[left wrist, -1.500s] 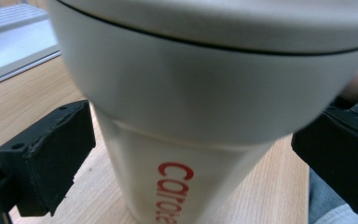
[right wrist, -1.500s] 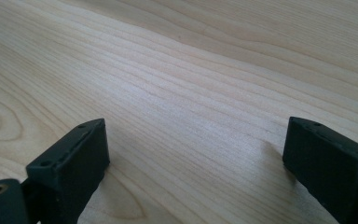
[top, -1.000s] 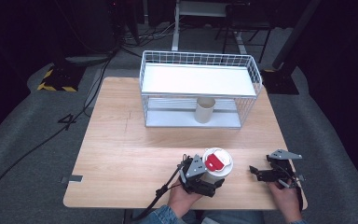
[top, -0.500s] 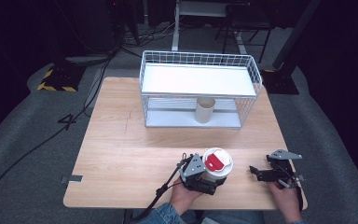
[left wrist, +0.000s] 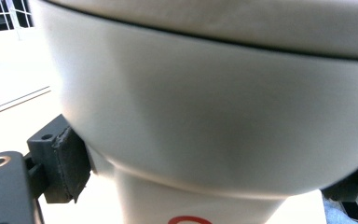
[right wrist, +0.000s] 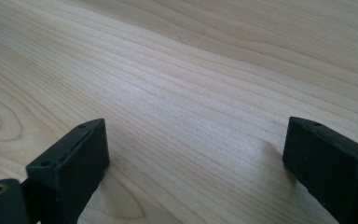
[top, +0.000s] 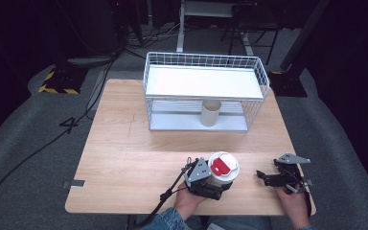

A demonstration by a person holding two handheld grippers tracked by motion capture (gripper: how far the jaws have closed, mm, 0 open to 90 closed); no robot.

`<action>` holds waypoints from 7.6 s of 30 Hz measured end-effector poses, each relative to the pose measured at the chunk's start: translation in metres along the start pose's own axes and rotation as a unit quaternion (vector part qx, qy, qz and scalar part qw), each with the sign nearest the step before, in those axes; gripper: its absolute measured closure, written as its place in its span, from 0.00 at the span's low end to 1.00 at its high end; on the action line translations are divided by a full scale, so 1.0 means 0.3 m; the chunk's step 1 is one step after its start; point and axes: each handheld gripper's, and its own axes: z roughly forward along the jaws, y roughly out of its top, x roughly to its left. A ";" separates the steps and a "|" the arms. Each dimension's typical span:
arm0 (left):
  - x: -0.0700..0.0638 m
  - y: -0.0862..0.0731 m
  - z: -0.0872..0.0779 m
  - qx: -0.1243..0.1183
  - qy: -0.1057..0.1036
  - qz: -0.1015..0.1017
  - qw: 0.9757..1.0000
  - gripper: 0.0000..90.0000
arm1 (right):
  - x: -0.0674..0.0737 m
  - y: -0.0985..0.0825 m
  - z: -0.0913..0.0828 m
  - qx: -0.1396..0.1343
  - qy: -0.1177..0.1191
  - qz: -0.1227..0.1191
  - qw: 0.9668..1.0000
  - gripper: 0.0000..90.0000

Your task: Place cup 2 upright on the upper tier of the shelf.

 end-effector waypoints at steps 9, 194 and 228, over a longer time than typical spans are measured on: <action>-0.003 0.000 -0.003 0.000 0.006 0.004 1.000 0.12 | 0.000 0.000 0.000 0.000 0.000 0.000 1.000 0.08; 0.665 0.837 -0.012 -0.059 0.240 -0.040 0.968 0.12 | 0.030 0.016 0.016 -0.003 -0.028 0.025 0.999 0.09; 0.665 0.787 0.011 -0.046 0.249 -0.037 0.967 0.13 | 0.031 0.016 0.016 -0.003 -0.029 0.025 0.999 0.09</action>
